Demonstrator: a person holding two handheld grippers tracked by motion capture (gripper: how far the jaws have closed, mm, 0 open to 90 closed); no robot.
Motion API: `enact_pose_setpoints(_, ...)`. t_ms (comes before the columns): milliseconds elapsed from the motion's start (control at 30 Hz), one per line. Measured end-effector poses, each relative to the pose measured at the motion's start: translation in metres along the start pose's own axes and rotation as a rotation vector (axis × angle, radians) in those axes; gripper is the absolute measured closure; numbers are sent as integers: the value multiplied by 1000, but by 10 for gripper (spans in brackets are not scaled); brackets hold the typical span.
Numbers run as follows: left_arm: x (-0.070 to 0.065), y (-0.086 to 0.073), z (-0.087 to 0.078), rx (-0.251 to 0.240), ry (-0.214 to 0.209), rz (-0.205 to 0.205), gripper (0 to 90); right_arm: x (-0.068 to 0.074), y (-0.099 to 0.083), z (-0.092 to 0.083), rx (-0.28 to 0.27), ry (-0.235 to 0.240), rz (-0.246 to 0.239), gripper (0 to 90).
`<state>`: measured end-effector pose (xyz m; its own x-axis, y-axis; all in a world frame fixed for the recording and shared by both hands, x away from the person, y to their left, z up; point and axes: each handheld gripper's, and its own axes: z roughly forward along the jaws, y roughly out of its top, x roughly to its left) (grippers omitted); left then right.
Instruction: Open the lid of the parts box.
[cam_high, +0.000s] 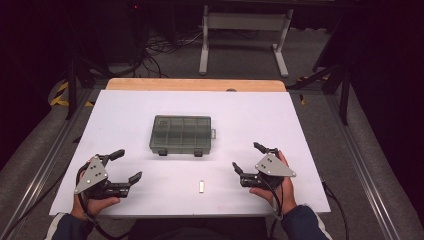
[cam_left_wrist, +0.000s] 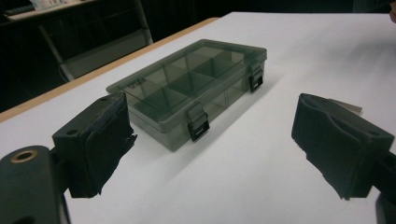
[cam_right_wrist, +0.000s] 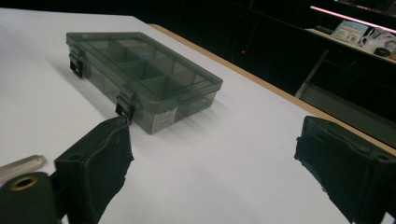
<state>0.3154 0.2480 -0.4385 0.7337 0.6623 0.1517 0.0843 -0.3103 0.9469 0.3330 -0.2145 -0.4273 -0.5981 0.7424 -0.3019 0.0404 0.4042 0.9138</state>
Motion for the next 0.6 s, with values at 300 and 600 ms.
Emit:
enact_pose_setpoints(300, -1, -3, 0, 25, -23, 25, 114, 9, 3, 8, 8, 16, -40, 112)
enact_pose_setpoints(600, 16, 1, 25, 77, -29, 7, 111, 6, 10, 23, 26, 61, -15, 119)
